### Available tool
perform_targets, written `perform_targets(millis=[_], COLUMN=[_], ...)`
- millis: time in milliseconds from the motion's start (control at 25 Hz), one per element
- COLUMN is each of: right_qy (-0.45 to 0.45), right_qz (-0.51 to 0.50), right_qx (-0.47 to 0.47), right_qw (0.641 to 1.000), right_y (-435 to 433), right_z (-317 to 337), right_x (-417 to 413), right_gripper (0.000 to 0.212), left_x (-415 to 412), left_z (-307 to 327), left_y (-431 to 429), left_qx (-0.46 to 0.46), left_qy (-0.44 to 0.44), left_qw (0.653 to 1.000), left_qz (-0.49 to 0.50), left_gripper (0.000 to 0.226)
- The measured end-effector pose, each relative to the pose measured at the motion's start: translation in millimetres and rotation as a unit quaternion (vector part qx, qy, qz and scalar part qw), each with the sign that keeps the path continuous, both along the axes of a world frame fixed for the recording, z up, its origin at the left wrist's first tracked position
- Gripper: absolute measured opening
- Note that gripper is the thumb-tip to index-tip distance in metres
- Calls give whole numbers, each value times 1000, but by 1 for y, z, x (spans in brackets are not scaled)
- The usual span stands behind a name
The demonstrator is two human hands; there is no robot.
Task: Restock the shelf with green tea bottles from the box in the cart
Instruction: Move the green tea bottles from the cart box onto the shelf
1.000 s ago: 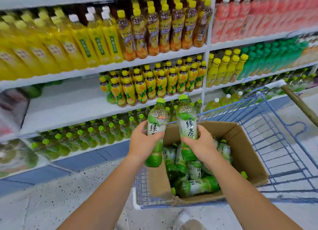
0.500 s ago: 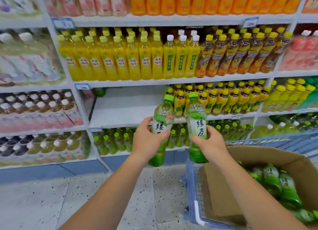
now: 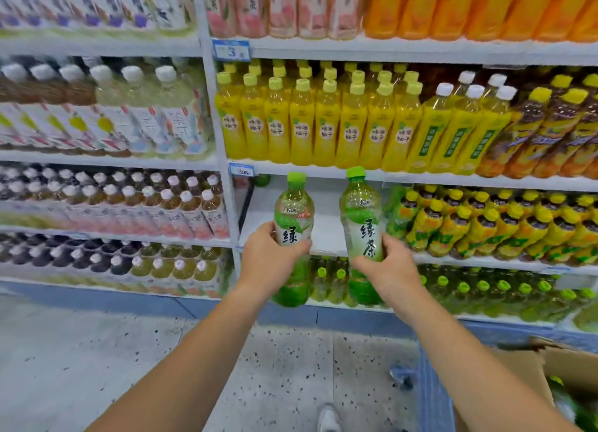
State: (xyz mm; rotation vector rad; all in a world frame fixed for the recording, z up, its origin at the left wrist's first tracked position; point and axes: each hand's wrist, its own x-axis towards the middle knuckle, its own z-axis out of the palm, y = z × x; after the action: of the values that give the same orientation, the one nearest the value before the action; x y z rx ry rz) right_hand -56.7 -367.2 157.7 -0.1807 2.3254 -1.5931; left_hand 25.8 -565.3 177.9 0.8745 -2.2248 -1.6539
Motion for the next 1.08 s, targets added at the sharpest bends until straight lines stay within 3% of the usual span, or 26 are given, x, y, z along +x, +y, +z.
perform_targets(millis=[320,920,1080], right_qy=[15,94,143], right_qz=[43,14,7], right_qx=[2,-11,-26], right_qw=[999,995,989], right_y=[-69,-169,-185], right_z=[-43,-248,-290], right_x=[-60,-198,-229], right_gripper=[37,45,47], left_x=[-50,-197,-229], left_z=[-31,-232,-276], left_y=[-72,-147,-159], left_qx=[-42,-113,-104], left_qy=[23,124,184], left_qw=[999,986,977], left_qz=[25,1,14], left_gripper=[47,45,46])
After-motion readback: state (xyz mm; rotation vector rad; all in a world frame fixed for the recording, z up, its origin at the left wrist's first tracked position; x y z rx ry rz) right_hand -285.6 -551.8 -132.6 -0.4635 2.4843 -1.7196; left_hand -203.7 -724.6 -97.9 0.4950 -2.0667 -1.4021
